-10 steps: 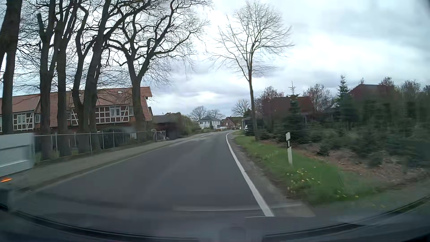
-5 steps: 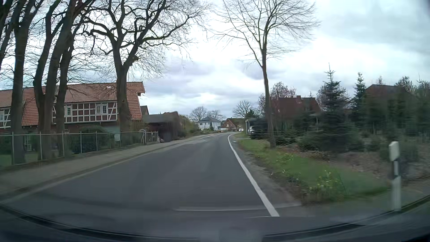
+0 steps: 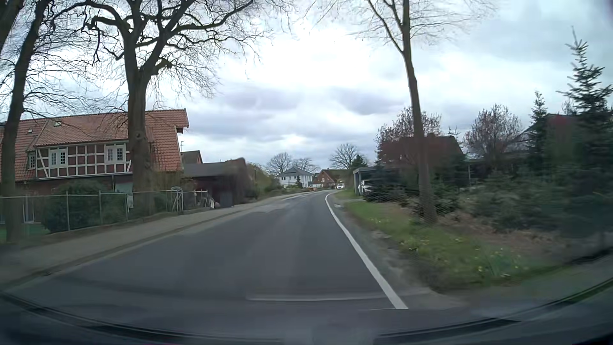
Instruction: Follow the waypoints while adhering to traffic rules and regulations
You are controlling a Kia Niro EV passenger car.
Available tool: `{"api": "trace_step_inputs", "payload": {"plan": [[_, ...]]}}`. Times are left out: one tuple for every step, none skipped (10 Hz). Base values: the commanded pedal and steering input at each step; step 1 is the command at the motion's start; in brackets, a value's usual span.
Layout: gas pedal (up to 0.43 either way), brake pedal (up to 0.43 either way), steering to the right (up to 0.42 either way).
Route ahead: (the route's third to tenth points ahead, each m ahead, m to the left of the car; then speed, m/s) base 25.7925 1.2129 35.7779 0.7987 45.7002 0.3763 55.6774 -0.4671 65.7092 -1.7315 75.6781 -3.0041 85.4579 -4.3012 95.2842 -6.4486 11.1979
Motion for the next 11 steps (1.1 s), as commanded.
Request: {"api": "trace_step_inputs", "payload": {"plan": [[0.087, 0.000, 0.005], [0.087, 0.000, 0.005], [0.087, 0.000, 0.006], [0.087, 0.000, 0.006], [0.087, 0.000, 0.007], [0.087, 0.000, 0.007], [0.087, 0.000, 0.007], [0.087, 0.000, 0.006], [0.087, 0.000, 0.007], [0.087, 0.000, 0.006], [0.087, 0.000, 0.006]]}}
